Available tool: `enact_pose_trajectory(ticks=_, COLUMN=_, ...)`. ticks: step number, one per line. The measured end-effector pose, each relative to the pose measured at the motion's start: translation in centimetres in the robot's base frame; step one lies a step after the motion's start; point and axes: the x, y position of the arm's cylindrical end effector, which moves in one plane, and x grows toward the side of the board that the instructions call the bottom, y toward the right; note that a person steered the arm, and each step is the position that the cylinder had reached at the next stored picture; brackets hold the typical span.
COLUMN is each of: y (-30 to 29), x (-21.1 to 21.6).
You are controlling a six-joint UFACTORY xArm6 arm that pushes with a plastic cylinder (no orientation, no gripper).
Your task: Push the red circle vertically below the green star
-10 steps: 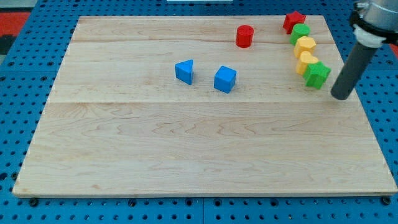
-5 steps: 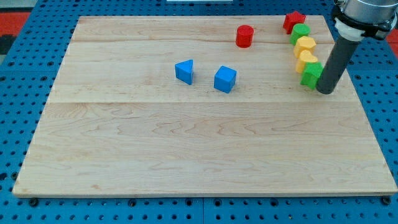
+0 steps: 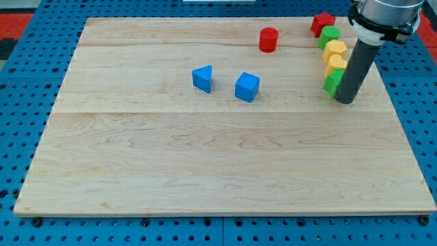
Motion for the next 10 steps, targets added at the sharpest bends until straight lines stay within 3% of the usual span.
enact_pose_trajectory(ticks=1, y=-1.8, x=2.5)
enact_pose_trajectory(ticks=2, y=-5.4, x=1.8)
enact_pose_trajectory(ticks=5, y=-8.9, x=-5.7)
enact_pose_trajectory(ticks=8, y=-17.9, x=-14.8)
enact_pose_trajectory(ticks=10, y=-17.2, x=-19.4)
